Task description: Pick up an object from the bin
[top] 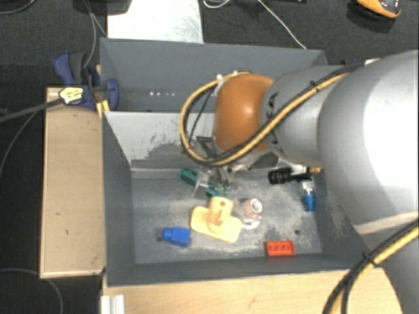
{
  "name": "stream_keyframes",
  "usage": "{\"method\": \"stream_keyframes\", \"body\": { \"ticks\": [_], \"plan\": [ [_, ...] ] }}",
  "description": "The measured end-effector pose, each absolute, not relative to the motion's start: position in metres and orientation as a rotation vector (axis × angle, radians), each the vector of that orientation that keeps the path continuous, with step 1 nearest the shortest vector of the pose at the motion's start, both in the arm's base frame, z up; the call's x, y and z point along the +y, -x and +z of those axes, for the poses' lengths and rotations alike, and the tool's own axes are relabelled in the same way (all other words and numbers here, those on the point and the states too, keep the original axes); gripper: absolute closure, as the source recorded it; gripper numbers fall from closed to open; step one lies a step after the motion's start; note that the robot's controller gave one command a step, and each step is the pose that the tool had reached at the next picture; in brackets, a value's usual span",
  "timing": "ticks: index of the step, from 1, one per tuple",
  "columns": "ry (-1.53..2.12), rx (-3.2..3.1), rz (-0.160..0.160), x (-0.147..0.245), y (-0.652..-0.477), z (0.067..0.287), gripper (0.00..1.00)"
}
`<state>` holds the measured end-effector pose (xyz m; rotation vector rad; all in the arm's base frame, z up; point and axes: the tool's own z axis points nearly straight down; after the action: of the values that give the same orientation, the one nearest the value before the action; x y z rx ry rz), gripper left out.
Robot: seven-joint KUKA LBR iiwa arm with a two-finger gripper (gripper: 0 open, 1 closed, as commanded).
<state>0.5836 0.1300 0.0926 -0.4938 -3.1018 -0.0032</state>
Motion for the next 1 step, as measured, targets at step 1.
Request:
{"method": "stream_keyframes", "body": {
  "ticks": [1],
  "plan": [
    [0.494,-3.112,-0.009,0.1305,-0.5866,0.1218,1.0]
  ]
}}
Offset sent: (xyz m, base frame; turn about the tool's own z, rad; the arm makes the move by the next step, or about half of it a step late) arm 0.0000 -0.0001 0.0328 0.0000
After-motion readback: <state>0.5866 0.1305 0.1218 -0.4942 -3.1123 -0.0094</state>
